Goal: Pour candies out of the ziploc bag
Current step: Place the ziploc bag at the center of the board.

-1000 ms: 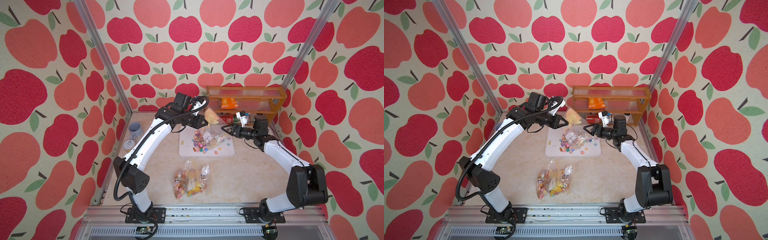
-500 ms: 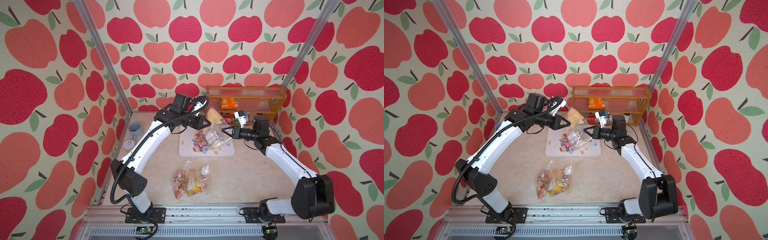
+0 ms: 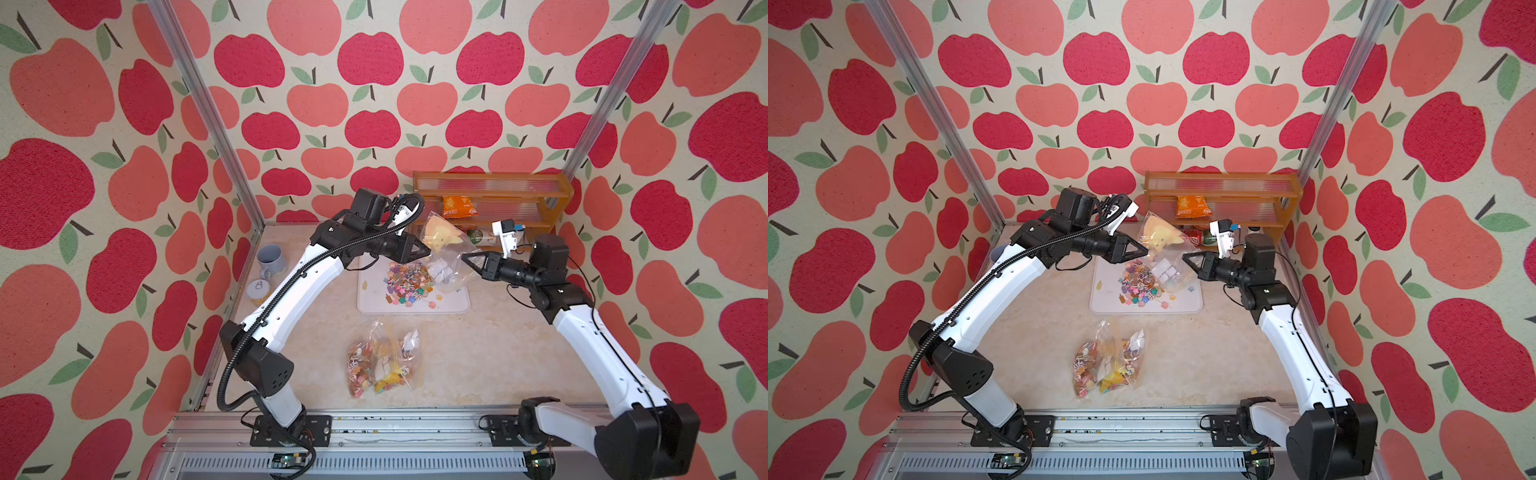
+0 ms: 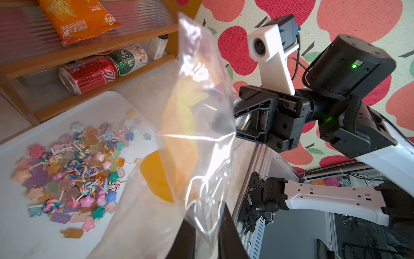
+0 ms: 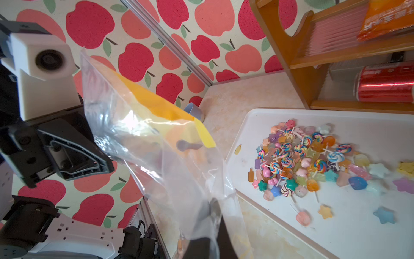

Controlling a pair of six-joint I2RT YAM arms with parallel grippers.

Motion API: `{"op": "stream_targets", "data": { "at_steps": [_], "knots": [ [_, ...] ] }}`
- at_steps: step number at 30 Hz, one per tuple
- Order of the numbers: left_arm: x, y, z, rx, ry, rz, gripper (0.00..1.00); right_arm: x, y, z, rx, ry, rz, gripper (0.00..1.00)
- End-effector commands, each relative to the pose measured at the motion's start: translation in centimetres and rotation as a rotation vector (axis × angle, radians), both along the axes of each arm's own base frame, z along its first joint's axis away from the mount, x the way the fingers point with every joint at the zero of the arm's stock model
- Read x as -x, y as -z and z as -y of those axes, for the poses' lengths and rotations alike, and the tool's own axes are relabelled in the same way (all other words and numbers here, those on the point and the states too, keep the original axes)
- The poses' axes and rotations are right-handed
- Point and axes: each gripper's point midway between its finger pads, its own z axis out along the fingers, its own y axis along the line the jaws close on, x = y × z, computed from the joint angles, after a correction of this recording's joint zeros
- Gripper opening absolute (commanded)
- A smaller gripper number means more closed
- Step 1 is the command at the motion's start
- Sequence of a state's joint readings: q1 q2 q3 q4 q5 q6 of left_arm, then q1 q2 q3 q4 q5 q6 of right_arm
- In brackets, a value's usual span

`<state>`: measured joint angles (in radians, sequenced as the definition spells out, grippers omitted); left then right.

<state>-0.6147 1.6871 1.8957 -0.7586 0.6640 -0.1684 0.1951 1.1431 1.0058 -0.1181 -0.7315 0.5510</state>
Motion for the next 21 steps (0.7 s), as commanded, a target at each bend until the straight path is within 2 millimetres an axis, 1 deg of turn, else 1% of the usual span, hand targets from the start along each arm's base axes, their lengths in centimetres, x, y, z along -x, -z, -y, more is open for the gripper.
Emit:
{"op": "stream_targets", "data": {
  "at_steps": [1, 3, 4, 5, 6, 10, 13, 16, 21],
  "knots": [
    [-0.2, -0.8, 0.3, 0.008, -0.016, 0.013, 0.32, 0.0, 0.3, 2.0, 0.011, 0.095, -0.034, 0.0],
    [-0.4, -0.8, 0.3, 0.002, -0.032, 0.018, 0.63, -0.2, 0.1, 3.2, 0.013, 0.144, -0.038, 0.0],
    [-0.6, -0.7, 0.2, -0.006, -0.049, 0.023, 0.72, -0.3, 0.0, 3.6, 0.013, 0.165, -0.041, 0.0],
    [-0.8, -0.7, 0.1, -0.015, -0.068, 0.028, 0.95, -0.4, 0.0, 4.3, 0.013, 0.194, -0.047, 0.0],
    [-0.9, -0.8, -0.1, -0.018, -0.081, 0.04, 0.99, -0.6, 0.1, 5.1, 0.016, 0.229, -0.058, 0.0],
    [-0.7, -1.3, -0.7, -0.021, -0.102, 0.068, 1.0, -0.9, 0.5, 8.3, 0.026, 0.36, -0.093, 0.0],
    [-0.4, -1.3, -1.2, -0.029, -0.118, 0.077, 0.99, -1.1, 1.4, 10.8, 0.014, 0.449, -0.143, 0.0],
    [-0.2, -1.1, -2.0, -0.043, -0.146, 0.087, 0.99, -1.4, 2.8, 13.1, -0.008, 0.529, -0.205, 0.0],
    [0.6, -0.2, -3.6, -0.099, -0.211, 0.111, 0.99, -1.6, 6.2, 16.5, -0.038, 0.639, -0.347, 0.0]
  ]
}}
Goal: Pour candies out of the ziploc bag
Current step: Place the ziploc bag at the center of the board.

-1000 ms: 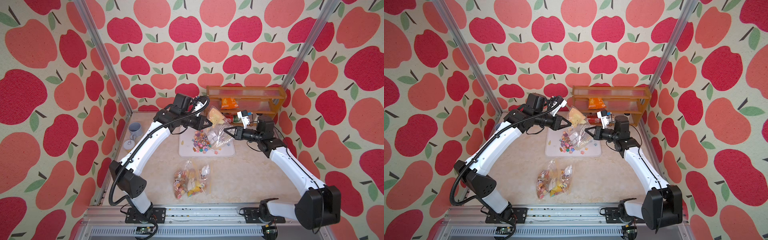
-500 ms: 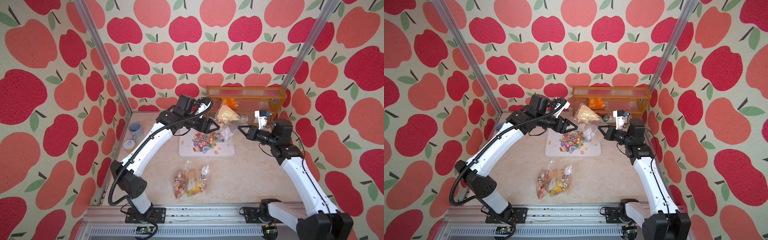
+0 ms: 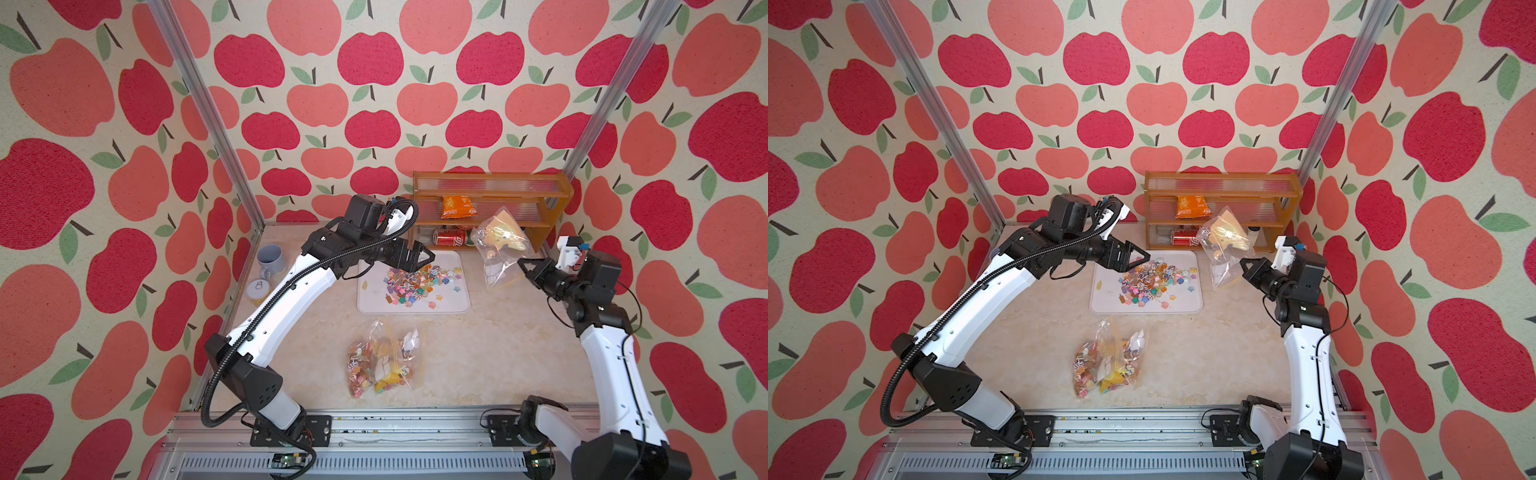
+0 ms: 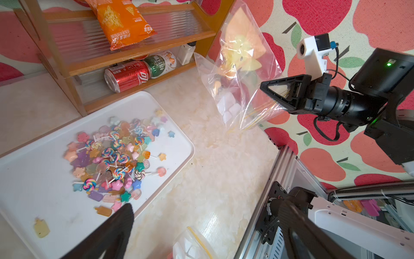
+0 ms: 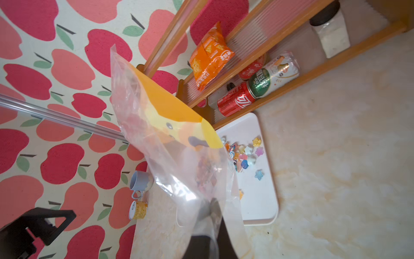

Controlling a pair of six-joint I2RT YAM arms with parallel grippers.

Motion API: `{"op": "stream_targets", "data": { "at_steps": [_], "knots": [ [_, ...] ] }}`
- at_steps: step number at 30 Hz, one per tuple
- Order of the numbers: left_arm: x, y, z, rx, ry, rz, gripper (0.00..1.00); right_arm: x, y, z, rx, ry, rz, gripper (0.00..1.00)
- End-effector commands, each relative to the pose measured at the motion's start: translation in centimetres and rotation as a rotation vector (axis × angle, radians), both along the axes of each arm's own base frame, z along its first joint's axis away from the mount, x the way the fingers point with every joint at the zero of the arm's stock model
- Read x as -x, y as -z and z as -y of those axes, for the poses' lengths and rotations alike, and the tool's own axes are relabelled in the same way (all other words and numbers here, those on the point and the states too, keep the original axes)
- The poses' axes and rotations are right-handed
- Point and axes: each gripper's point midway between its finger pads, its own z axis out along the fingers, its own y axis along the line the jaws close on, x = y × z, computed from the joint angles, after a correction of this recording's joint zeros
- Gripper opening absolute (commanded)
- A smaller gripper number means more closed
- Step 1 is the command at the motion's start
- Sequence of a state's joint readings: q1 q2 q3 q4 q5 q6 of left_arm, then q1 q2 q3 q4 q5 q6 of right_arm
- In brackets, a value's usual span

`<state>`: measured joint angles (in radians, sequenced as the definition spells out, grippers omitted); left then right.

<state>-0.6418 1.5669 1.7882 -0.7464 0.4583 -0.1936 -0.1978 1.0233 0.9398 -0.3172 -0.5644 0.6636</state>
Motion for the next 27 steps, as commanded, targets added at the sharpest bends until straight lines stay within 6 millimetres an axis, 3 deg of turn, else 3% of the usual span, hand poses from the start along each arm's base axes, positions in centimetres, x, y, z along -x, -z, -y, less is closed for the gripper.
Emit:
{"op": "stream_targets", "data": {
  "at_steps": [1, 9, 10, 12, 15, 16, 17, 22, 27],
  "knots": [
    [0.4, 0.1, -1.4, -0.044, -0.073, 0.045, 0.99, 0.3, 3.4, 1.8, -0.069, 0.08, -0.135, 0.0],
    [2.2, 4.5, -3.8, -0.148, -0.174, 0.003, 0.99, -0.1, 11.1, 6.4, -0.136, 0.244, -0.336, 0.01],
    [2.4, 4.9, -4.1, -0.144, -0.188, -0.006, 0.99, -0.2, 12.3, 6.8, -0.146, 0.255, -0.372, 0.12],
    [2.8, 5.7, -4.5, -0.141, -0.209, -0.026, 0.99, -0.2, 14.3, 7.1, -0.153, 0.263, -0.442, 0.59],
    [3.2, 6.9, -5.5, -0.161, -0.249, -0.052, 0.99, 0.7, 16.2, 7.3, -0.099, 0.28, -0.556, 0.85],
    [3.4, 7.3, -6.0, -0.174, -0.268, -0.058, 0.99, 1.1, 16.3, 7.5, -0.054, 0.295, -0.567, 0.97],
    [3.5, 7.6, -6.2, -0.185, -0.281, -0.065, 0.99, 1.5, 16.2, 7.7, -0.021, 0.308, -0.571, 0.99],
    [4.1, 8.9, -7.3, -0.227, -0.324, -0.091, 0.99, 3.6, 14.6, 9.0, 0.157, 0.383, -0.594, 0.99],
    [4.7, 9.0, -8.0, -0.228, -0.358, -0.082, 0.99, 4.6, 10.7, 10.3, 0.315, 0.444, -0.528, 0.99]
  ]
}}
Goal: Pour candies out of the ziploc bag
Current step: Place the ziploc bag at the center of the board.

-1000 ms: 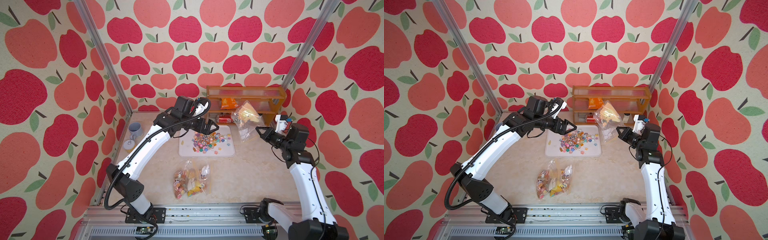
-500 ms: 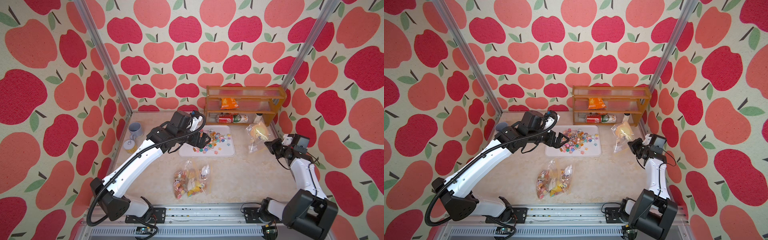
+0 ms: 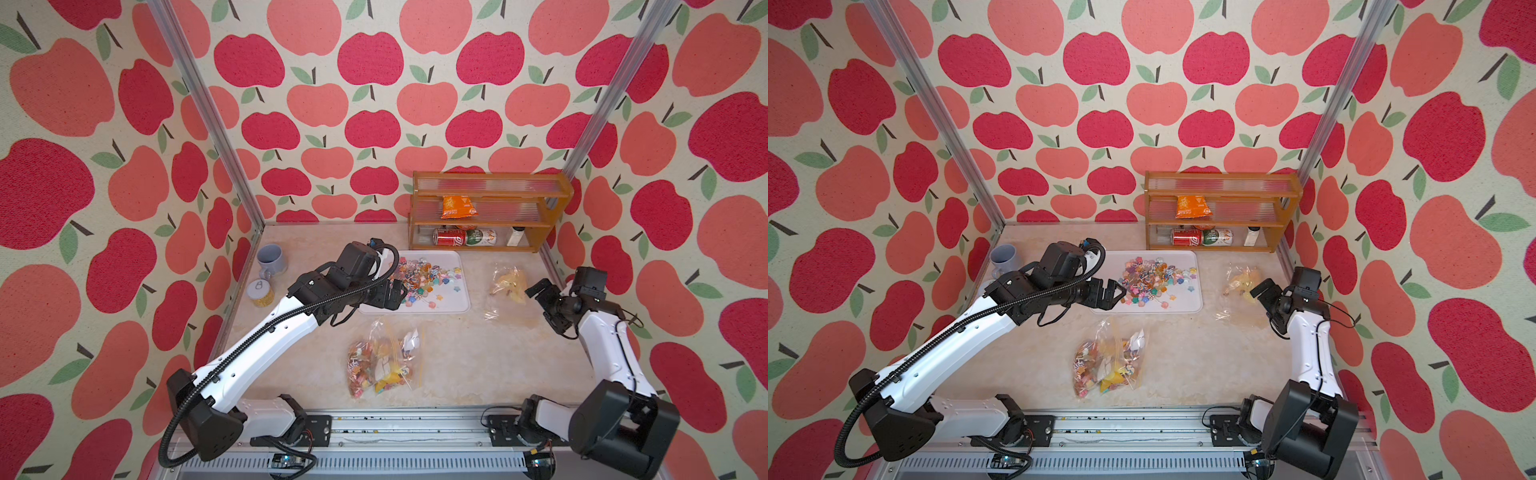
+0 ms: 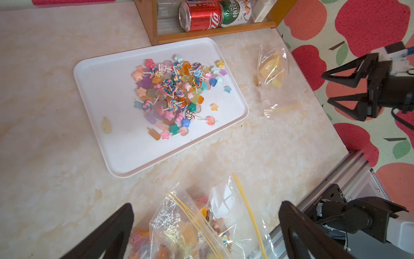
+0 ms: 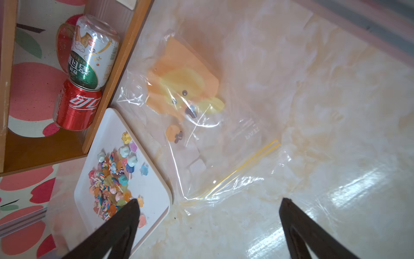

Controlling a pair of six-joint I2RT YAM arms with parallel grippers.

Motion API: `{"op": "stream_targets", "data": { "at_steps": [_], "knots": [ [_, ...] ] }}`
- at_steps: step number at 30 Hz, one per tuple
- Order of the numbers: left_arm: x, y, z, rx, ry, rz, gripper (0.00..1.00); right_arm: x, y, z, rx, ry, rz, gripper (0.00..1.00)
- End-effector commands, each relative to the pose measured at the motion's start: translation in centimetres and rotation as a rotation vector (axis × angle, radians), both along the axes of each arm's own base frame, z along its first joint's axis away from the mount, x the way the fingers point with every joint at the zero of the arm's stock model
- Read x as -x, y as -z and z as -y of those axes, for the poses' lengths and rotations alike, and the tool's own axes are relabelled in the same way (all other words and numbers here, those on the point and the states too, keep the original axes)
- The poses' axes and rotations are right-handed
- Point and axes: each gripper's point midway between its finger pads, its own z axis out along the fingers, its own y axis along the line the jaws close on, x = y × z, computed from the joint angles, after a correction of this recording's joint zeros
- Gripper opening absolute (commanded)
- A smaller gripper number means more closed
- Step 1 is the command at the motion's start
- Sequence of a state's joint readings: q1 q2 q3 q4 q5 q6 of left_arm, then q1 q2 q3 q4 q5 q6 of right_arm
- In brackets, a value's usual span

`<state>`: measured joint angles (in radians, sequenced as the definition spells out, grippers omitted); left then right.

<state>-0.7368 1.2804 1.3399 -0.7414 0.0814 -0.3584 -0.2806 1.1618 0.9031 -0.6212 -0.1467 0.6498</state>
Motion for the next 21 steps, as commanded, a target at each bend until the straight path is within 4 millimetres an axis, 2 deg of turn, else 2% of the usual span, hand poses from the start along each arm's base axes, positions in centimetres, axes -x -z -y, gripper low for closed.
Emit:
{"op": "stream_targets", "data": {
  "at_steps": [1, 4, 6, 9, 13, 16, 19, 21],
  "knots": [
    [0.5, 0.4, -1.5, -0.022, -0.067, -0.009, 1.0, 1.5, -2.7, 1.6, 0.159, 0.009, -0.023, 0.99],
    [1.1, 1.6, -2.0, -0.036, -0.093, -0.043, 1.0, 1.3, -5.5, -0.3, 0.184, -0.075, 0.048, 0.99],
    [1.5, 2.8, -2.0, -0.048, -0.1, -0.076, 1.0, 0.9, -7.0, -3.5, 0.175, -0.201, 0.116, 0.99],
    [2.3, 4.3, -1.8, -0.1, -0.107, -0.111, 0.98, 1.4, -8.1, -8.5, 0.186, -0.382, 0.168, 0.93],
    [3.2, 5.8, -1.0, -0.171, -0.104, -0.154, 0.92, 2.9, -7.8, -14.7, 0.126, -0.593, 0.193, 0.77],
    [3.7, 7.3, -1.0, -0.238, -0.128, -0.201, 0.89, 4.1, -7.4, -17.8, 0.091, -0.695, 0.2, 0.59],
    [4.2, 9.3, -0.6, -0.279, -0.144, -0.258, 0.84, 5.5, -7.1, -20.7, 0.053, -0.784, 0.213, 0.53],
    [4.4, 10.3, -0.4, -0.313, -0.159, -0.277, 0.83, 6.4, -6.8, -22.4, 0.037, -0.843, 0.213, 0.52]
  ]
}}
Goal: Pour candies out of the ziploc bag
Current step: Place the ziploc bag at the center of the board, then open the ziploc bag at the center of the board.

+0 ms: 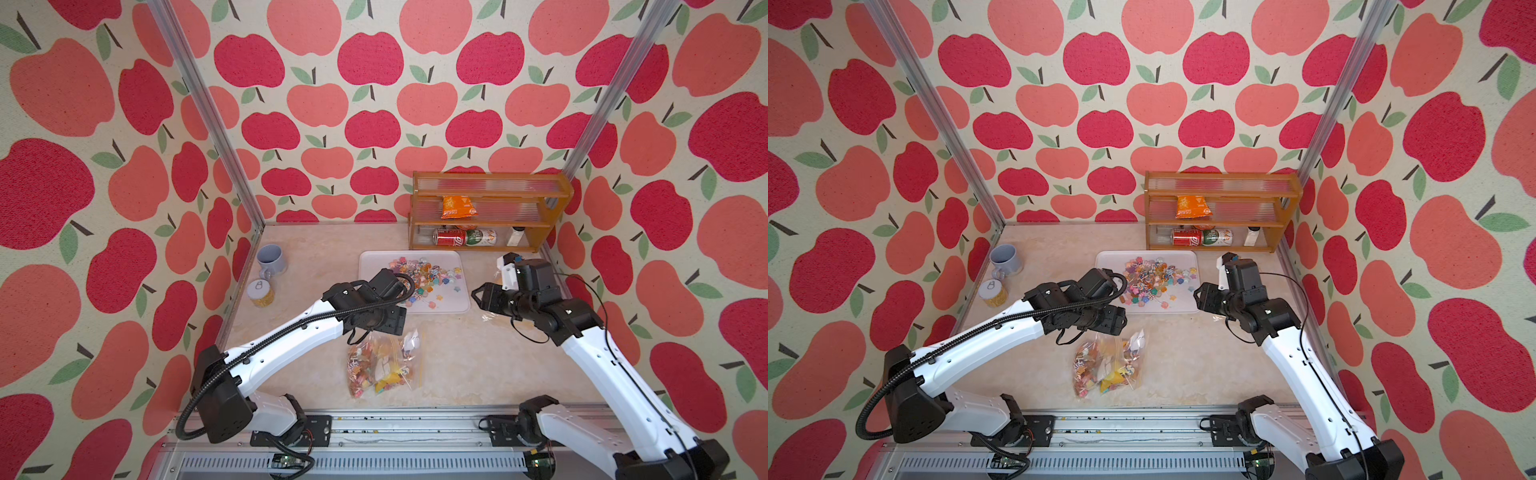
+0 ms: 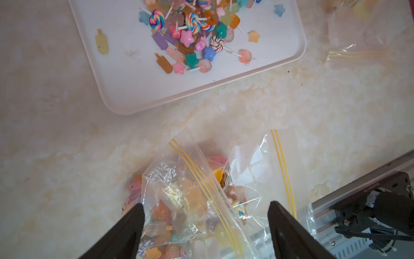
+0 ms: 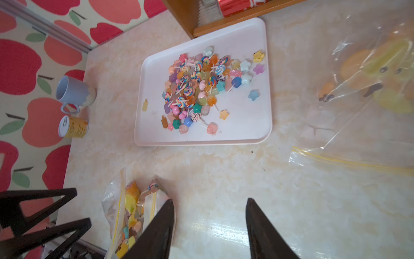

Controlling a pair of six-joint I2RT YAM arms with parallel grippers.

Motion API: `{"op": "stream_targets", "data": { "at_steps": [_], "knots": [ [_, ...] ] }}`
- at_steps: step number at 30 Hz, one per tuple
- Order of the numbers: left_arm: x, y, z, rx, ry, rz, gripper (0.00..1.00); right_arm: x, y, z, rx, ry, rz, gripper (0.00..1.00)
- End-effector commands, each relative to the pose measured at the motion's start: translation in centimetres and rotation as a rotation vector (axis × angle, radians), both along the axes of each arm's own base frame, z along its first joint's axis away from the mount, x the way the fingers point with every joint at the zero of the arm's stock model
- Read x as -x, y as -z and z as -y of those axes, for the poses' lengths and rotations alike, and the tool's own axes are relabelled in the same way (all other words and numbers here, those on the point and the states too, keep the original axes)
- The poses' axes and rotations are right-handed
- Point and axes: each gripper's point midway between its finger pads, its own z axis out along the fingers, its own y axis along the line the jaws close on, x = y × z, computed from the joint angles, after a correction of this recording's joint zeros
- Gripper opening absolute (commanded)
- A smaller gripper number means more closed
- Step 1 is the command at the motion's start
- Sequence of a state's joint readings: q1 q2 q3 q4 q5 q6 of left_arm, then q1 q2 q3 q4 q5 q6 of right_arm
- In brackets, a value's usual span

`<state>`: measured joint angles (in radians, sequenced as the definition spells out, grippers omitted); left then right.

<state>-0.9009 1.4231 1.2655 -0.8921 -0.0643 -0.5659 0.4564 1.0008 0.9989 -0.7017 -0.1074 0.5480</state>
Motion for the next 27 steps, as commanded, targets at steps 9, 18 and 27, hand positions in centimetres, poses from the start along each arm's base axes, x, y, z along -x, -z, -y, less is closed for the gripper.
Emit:
{"op": "stream_targets", "data": {
  "at_steps": [9, 18, 27],
  "knots": [
    [1.0, 3.4, -0.3, -0.126, -0.093, -0.093, 0.62, 4.0, 1.4, -4.5, -0.042, -0.167, -0.016, 0.6],
    [1.5, 4.7, -0.2, -0.097, -0.1, -0.118, 0.22, 4.8, 1.4, -4.8, -0.08, -0.187, -0.011, 0.6],
    [1.8, 4.7, -1.1, -0.108, -0.11, -0.115, 0.0, 5.2, 1.4, -6.9, -0.065, -0.239, -0.009, 0.58]
  ]
}}
